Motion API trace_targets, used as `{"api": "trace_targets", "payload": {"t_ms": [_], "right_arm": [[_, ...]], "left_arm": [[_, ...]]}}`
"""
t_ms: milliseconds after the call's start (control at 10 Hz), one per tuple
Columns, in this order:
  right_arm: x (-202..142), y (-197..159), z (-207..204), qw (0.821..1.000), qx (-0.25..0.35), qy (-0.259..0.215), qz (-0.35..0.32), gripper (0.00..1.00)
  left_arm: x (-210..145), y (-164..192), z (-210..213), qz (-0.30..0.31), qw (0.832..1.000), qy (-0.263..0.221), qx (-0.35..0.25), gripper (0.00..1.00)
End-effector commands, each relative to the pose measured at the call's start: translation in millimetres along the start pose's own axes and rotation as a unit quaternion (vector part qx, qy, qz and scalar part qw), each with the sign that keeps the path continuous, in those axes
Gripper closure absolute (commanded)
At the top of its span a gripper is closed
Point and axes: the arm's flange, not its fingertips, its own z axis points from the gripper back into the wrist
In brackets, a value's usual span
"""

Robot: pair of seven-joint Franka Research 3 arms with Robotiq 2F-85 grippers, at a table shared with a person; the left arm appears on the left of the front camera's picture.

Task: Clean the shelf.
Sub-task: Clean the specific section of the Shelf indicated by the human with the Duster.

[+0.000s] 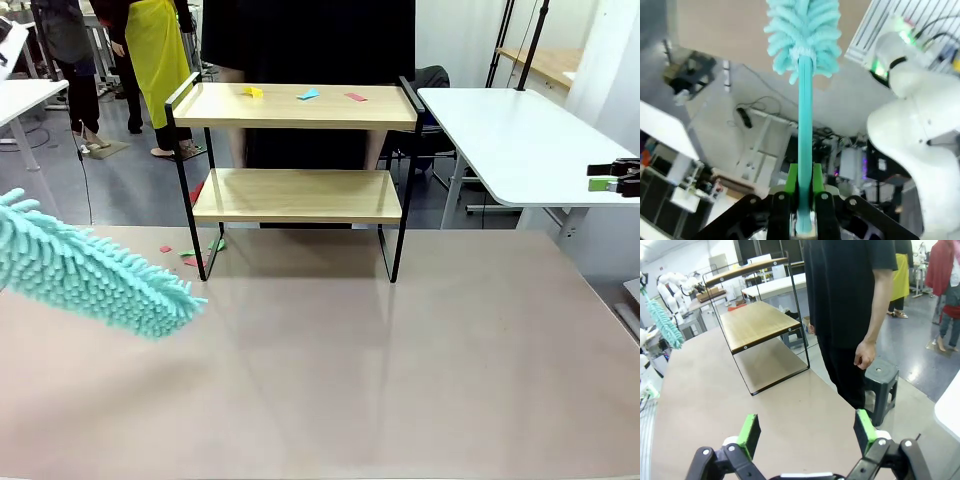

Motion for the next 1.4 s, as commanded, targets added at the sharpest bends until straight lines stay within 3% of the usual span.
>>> {"api": "trace_targets", "payload": {"t_ms": [0,100,300,400,1300], "right_arm": [[2,2,-1,1.000,-0.001,0.000,0.002,0.00],[2,2,-1,1.000,-0.001,0.000,0.002,0.00],[2,2,-1,1.000,-0.001,0.000,0.002,0.00],[2,2,-1,1.000,-0.001,0.000,0.002,0.00],[2,2,-1,1.000,-0.001,0.000,0.002,0.00]], "left_arm": [[-7,0,9,-0.055,0.998,0.020,0.022,0.86],[-7,2,13,-0.074,0.997,0.021,0.025,0.86],[-12,10,-5,-0.049,0.997,0.007,0.059,0.86],[0,-4,9,-0.060,0.998,0.016,0.024,0.86],[0,-4,9,-0.060,0.998,0.016,0.024,0.86]]}}
